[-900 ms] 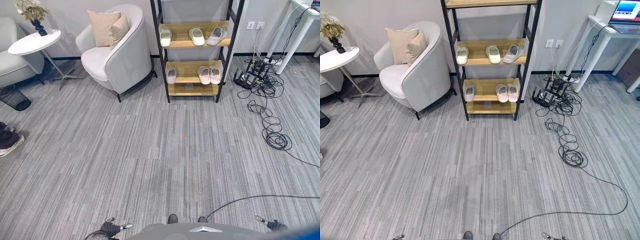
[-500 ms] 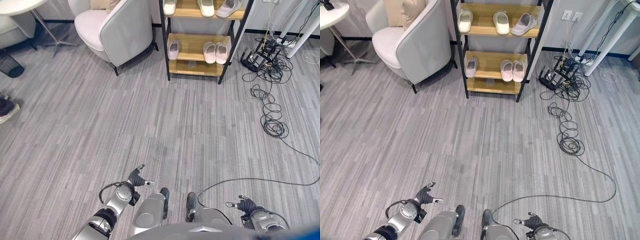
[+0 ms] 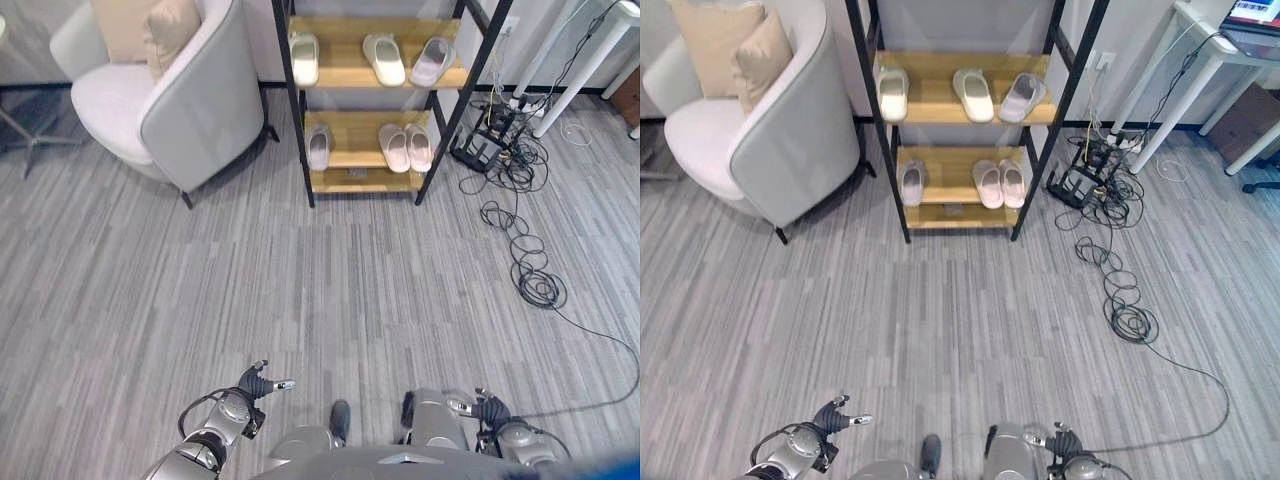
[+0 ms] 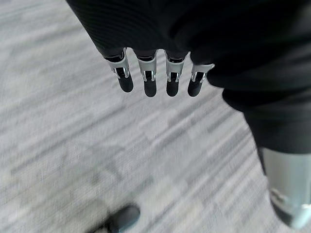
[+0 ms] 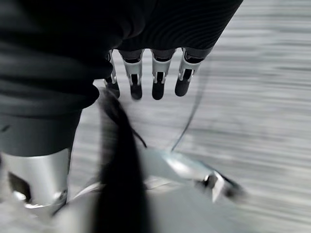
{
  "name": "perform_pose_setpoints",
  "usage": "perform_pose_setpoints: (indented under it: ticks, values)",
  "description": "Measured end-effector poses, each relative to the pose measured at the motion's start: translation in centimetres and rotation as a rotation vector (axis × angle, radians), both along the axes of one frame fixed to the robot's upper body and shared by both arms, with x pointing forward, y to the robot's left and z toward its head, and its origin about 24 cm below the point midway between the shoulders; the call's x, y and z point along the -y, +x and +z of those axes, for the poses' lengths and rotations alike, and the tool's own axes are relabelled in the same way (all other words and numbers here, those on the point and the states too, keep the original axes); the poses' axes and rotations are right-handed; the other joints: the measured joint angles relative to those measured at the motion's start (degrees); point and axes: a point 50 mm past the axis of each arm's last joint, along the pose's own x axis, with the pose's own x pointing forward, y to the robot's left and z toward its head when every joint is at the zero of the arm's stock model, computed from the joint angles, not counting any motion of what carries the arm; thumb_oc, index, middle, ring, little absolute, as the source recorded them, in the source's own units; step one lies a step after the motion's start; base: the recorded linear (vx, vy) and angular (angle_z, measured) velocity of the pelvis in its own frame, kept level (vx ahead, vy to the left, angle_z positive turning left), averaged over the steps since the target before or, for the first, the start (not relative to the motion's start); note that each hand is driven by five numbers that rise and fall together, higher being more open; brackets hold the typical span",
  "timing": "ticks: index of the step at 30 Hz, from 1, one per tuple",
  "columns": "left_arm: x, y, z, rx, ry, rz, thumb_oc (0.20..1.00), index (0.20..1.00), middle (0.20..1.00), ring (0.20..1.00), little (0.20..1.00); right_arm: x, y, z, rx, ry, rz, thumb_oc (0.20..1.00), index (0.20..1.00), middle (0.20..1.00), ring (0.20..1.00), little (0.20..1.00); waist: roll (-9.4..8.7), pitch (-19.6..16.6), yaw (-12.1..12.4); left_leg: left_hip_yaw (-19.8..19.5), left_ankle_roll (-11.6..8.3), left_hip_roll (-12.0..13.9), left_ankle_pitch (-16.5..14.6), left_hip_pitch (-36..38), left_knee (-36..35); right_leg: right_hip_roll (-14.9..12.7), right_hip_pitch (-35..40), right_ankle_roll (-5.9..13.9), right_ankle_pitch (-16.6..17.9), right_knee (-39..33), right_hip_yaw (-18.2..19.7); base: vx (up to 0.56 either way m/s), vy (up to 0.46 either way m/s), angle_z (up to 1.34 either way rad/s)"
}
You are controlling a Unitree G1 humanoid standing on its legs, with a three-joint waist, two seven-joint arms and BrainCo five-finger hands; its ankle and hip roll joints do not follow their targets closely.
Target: Arrange the slippers neatly on the shoe rack.
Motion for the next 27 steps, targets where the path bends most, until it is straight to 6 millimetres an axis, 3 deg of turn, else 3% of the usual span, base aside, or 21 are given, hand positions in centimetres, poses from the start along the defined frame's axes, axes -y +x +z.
perform_pose_setpoints:
  ticks: [1, 2, 4, 5, 6, 7, 8, 9, 10, 12, 13, 14, 15, 16, 17, 18, 19, 21, 23, 25, 27]
  values:
    - [-0.1, -0.1, 0.0, 0.016, -0.013, 0.037, 1.0, 1.0, 1.0, 1.0, 1.0, 0.1, -0.6, -0.2, -0.015, 0.014, -0.033, 1.0, 1.0, 1.0, 1.0, 1.0, -0.1, -0.47, -2.06, -1.53, -4.1, 0.51, -3.31, 3.33, -0.37, 5.66, -1.52, -0.2, 1.77, -11.67, 3.86, 0.41, -0.199, 0.79]
    - [-0.7, -0.7, -0.2, -0.008, -0.002, 0.075, 1.0, 1.0, 1.0, 1.0, 1.0, 0.3, -0.7, -0.3, -0.022, 0.018, -0.073, 1.0, 1.0, 1.0, 1.0, 1.0, -0.59, -0.6, -2.16, -1.09, -5.94, 0.87, -4.95, 5.68, -0.47, 9.72, -0.6, -1.53, 4.68, -23.41, 5.04, 0.39, -0.232, 0.86]
    - [-0.5, -2.7, -0.9, -0.05, -0.006, 0.09, 1.0, 1.0, 1.0, 1.0, 1.0, 1.5, -3.6, -1.0, -0.102, 0.006, -0.159, 1.0, 1.0, 1.0, 1.0, 1.0, -2.45, -1.76, -2.75, -0.35, -5.86, -1.06, -4.9, 10.42, -0.22, 10.42, 0.18, -8.01, 8.36, -23.19, 0.33, 0.42, -0.282, 0.68]
    - [0.4, -4.8, -1.7, -0.102, -0.027, 0.09, 1.0, 1.0, 1.0, 1.0, 1.0, 2.8, -6.8, -1.4, -0.195, -0.025, -0.231, 1.0, 1.0, 1.0, 1.0, 1.0, -2.61, -3.52, -2.9, 0.7, -5.76, -2.46, -5.0, 13.92, 2.02, 10.57, 3.5, -13.2, 15.88, -22.81, 0.67, 0.27, -0.225, 0.3]
    - [1.7, -6.5, -2.3, -0.144, -0.061, 0.093, 1.0, 1.0, 1.0, 1.0, 1.0, 3.9, -8.2, -1.2, -0.227, -0.059, -0.237, 1.0, 1.0, 1.0, 1.0, 1.0, -0.96, -5.28, -1.65, 2.09, -6.28, -2.35, -4.75, 12.12, 8.78, 11.77, 5.82, -14.34, 16.57, -24.17, 2.97, 0.25, -0.245, -0.15]
    - [2.0, -7.3, -2.5, -0.164, -0.069, 0.094, 1.0, 1.0, 1.0, 1.0, 1.0, 4.0, -8.2, -1.2, -0.225, -0.061, -0.232, 1.0, 1.0, 1.0, 1.0, 1.0, -1.2, -5.89, -1.03, 2.14, -5.53, -1.6, -6.88, 9.13, 13.67, 11.82, 9.44, -14.36, 16.57, -28.14, 4.77, 0.25, -0.338, -0.43]
    - [1.6, -7.3, -2.5, -0.166, -0.056, 0.091, 1.0, 1.0, 1.0, 1.0, 1.0, 3.7, -8.2, -1.3, -0.224, -0.054, -0.23, 1.0, 1.0, 1.0, 1.0, 1.0, -1.96, -6.12, -0.82, 1.21, -5.97, 0.92, -8.28, 7.89, 13.24, 11.97, 11.99, -14.2, 16.57, -30.5, 5.19, 0.2, -0.329, -0.31]
    - [1.3, -6.4, -2.2, -0.143, -0.047, 0.085, 1.0, 1.0, 1.0, 1.0, 1.0, 4.0, -7.3, -1.0, -0.196, -0.061, -0.221, 1.0, 1.0, 1.0, 1.0, 1.0, -2.35, -6.08, -0.57, 0.88, -8.04, 5.87, -8.24, 3.46, 15.54, 12.83, 14.02, -13.67, 15.3, -31.06, 5.11, 0.19, -0.367, -0.47]
    - [1.9, -4.7, -1.9, -0.102, -0.059, 0.062, 1.0, 1.0, 1.0, 1.0, 1.0, 5.2, -6.0, -0.4, -0.161, -0.097, -0.21, 1.0, 1.0, 1.0, 1.0, 1.0, -1.71, -5.93, 0.41, -1.55, -11.58, 9.75, -7.93, -2.09, 23.09, 14.53, 15.48, -13.46, 14.12, -31.14, 5.4, 0.12, -0.27, -0.42]
    - [2.4, -2.5, -1.3, -0.042, -0.063, 0.02, 1.0, 1.0, 1.0, 1.0, 1.0, 7.0, -4.9, 0.6, -0.119, -0.146, -0.204, 1.0, 1.0, 1.0, 1.0, 1.0, -2.3, -5.46, -1.61, 1.17, -11.81, 9.71, -3.23, -7.18, 34.46, 14.49, 17.18, -13.32, 13.07, -30.9, 4.0, 0.15, -0.197, -0.03]
    - [2.2, -0.7, -0.5, 0.014, -0.047, -0.027, 1.0, 1.0, 1.0, 1.0, 1.0, 7.6, -4.3, 0.9, -0.107, -0.174, -0.211, 1.0, 1.0, 1.0, 1.0, 1.0, -5.0, -4.26, -1.21, 3.42, -10.88, 8.42, 0.21, -10.28, 41.15, 12.74, 19.36, -14.04, 12.37, -31.41, 4.25, 0.16, -0.071, 0.29]
    - [2.6, 0.8, 0.3, 0.076, -0.055, -0.063, 1.0, 1.0, 1.0, 1.0, 1.0, 8.1, -4.6, 1.1, -0.115, -0.207, -0.221, 1.0, 1.0, 1.0, 1.0, 1.0, -7.13, -3.55, -1.32, 4.96, -8.6, 7.17, -5.7, -12.11, 31.89, 10.62, 21.81, -12.9, 9.87, -32.97, 5.37, 0.12, 0.031, 0.16]
    - [3.6, 1.9, 0.8, 0.111, -0.07, -0.104, 1.0, 1.0, 1.0, 1.0, 1.0, 7.8, -2.3, 1.6, -0.059, -0.209, -0.215, 1.0, 1.0, 1.0, 1.0, 1.0, -5.94, -0.45, -0.84, 4.95, -7.07, 5.38, -3.4, -15.72, 12.09, 9.65, 24.98, -11.05, 9.45, -35.12, 4.86, 0.16, 0.094, 0.19]
    - [3.6, 1.8, 0.6, 0.1, -0.068, -0.102, 1.0, 1.0, 1.0, 1.0, 1.0, 7.2, -0.3, 1.9, -0.015, -0.203, -0.185, 1.0, 1.0, 1.0, 1.0, 1.0, -4.14, 0.27, -0.32, 5.45, -6.18, 2.9, 0.89, -18.34, 5.18, 9.58, 26.35, -9.02, 8.13, -35.16, 4.99, 0.16, 0.115, -0.15]
    - [3.6, 1.2, 0.2, 0.074, -0.063, -0.094, 1.0, 1.0, 1.0, 1.0, 1.0, 6.9, 1.1, 2.4, 0.025, -0.214, -0.15, 1.0, 1.0, 1.0, 1.0, 1.0, -2.43, 0.78, 0.1, 5.03, -5.72, 1.24, 3.7, -18.83, 2.34, 9.61, 27.47, -7.76, 7.18, -35.07, 5.56, 0.17, 0.118, -0.5]
    - [3.2, -0.6, -0.5, 0.018, -0.058, -0.076, 1.0, 1.0, 1.0, 1.0, 1.0, 6.2, 2.0, 2.6, 0.052, -0.215, -0.096, 1.0, 1.0, 1.0, 1.0, 1.0, -1.31, 0.21, 0.51, 3.94, -4.99, 0.22, 5.66, -17.45, 1.05, 9.91, 29.16, -6.77, 6.31, -35.07, 7.31, 0.11, 0.079, -0.74]
    - [2.8, -3.5, -1.5, -0.066, -0.04, -0.065, 1.0, 1.0, 1.0, 1.0, 1.0, 5.3, 2.4, 2.6, 0.083, -0.218, -0.024, 1.0, 1.0, 1.0, 1.0, 1.0, 1.46, -1.32, 0.07, 2.64, -0.66, 1.25, 13.99, -13.76, -0.21, 11.61, 32.56, -4.84, 4.63, -35.04, 8.24, 0.09, 0.087, -0.64]
    - [1.3, -5.2, -1.9, -0.115, -0.003, -0.016, 1.0, 1.0, 1.0, 1.0, 1.0, 3.7, 0.5, 1.2, 0.028, -0.177, -0.027, 1.0, 1.0, 1.0, 1.0, 1.0, -0.33, -3.41, 0.34, 2.46, 0.6, -0.14, 13.69, -9.9, -3.88, 9.52, 31.27, -2.65, 0.07, -30.16, 7.89, 0.07, 0.077, -0.15]
    - [-0.1, -5.7, -1.9, -0.144, 0.039, 0.023, 1.0, 1.0, 1.0, 1.0, 1.0, 2.0, -0.5, 0.3, 0.0, -0.141, -0.022, 1.0, 1.0, 1.0, 1.0, 1.0, -2.0, -3.97, 0.42, 2.35, 0.91, -0.28, 12.8, -9.13, -3.87, 7.47, 27.93, -2.49, -0.02, -28.31, 6.91, 0.07, 0.093, 0.05]
    - [-0.9, -6.9, -2.0, -0.182, 0.068, 0.058, 1.0, 1.0, 1.0, 1.0, 1.0, 0.1, -2.7, -0.9, -0.063, -0.095, -0.024, 1.0, 1.0, 1.0, 1.0, 1.0, -3.59, -5.34, 0.54, 2.7, 0.79, -0.31, 10.49, -6.37, -3.91, 4.89, 25.55, -0.82, 1.04, -27.4, 6.98, 0.01, 0.101, 0.02]
    - [-1.0, -7.1, -2.0, -0.189, 0.073, 0.057, 1.0, 1.0, 1.0, 1.0, 1.0, -0.6, -3.3, -1.2, -0.08, -0.078, -0.025, 1.0, 1.0, 1.0, 1.0, 1.0, -4.75, -6.3, 0.76, 2.82, 1.28, -0.6, 9.48, -5.68, -3.89, 3.72, 23.0, 0.61, 2.19, -26.22, 6.96, -0.09, 0.105, -0.09]
